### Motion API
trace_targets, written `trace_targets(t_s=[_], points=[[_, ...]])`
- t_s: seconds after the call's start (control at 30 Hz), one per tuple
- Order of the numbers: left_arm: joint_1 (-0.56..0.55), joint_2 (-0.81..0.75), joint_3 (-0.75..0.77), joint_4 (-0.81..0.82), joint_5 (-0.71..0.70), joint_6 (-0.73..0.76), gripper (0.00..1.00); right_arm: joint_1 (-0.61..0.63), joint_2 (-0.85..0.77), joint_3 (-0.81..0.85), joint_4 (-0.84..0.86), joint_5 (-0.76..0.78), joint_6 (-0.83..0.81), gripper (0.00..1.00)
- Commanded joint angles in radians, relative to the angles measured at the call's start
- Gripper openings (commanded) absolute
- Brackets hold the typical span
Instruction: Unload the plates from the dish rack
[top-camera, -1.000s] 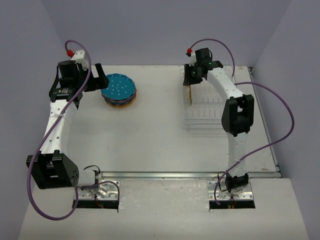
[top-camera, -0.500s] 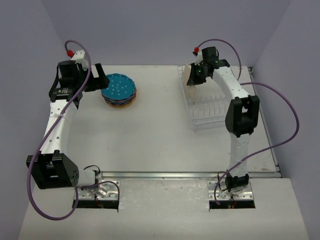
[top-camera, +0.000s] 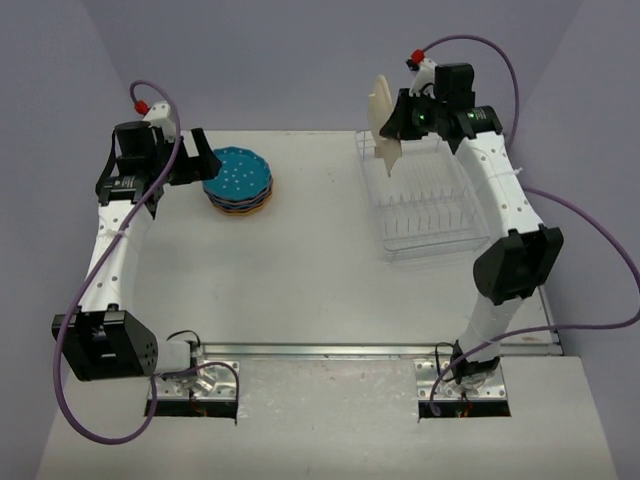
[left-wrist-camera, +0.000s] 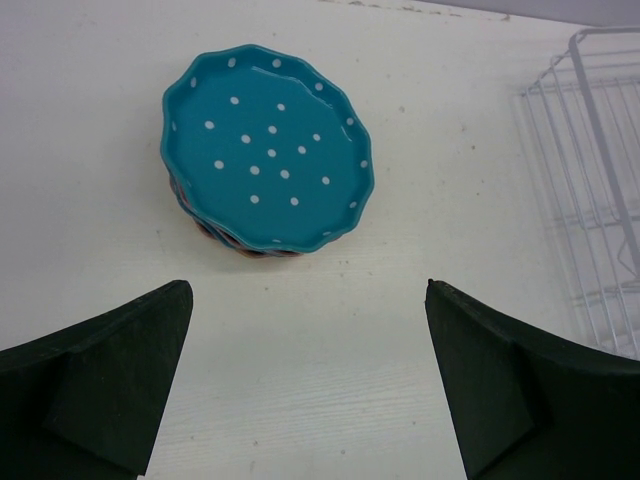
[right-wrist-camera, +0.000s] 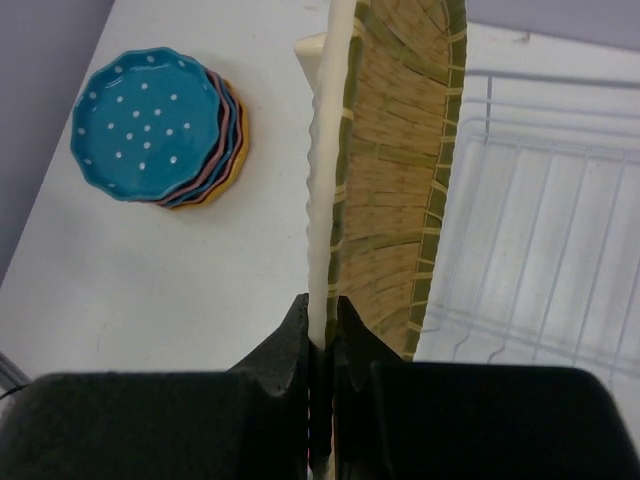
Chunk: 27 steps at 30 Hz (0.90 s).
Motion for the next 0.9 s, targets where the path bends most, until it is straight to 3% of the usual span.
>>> trace_targets(t_s=[0.0,0.13,0.17,0.27,0.37,0.43,0.67,0.87], points=[[-0.005,-0.066,0.051,0.02,0.138,-0.016,1.0,0.0,-0.181,-0.096,0.155,-0.057,-0.181,0.0],[-0.001,-0.087,0.063,0.022,0.39,-0.024,1.0,0.069,-0.462,-0.47,0.452,-0.057,-0.57,0.0],[-0.001,-0.086,0.068,0.017,0.437,-0.026,1.0,0.095,-0.463,-0.559,0.507,-0.055,-0.663,0.0],[0.006,-0.068,0.077,-0.002,0.63,-0.026,1.0,0.239,-0.746,-0.924,0.737,-0.06,-1.216,0.0],[0.003,-0.061,0.071,-0.026,0.753,0.004,0.99,0.276,-0.904,-1.201,0.912,-0.184,-1.539,0.0],[-0.009,-0.043,0.083,-0.128,0.809,0.124,0.97,0.276,-1.0,-1.425,1.051,-0.302,-1.753,0.0],[-0.252,0.035,0.094,-0.504,0.674,0.511,0.92,0.308,-1.095,-1.506,0.968,-0.559,-2.133,0.0],[-0.293,0.069,0.091,-0.635,0.657,0.634,0.89,0.33,-1.09,-1.492,0.806,-0.614,-2.296,0.0]])
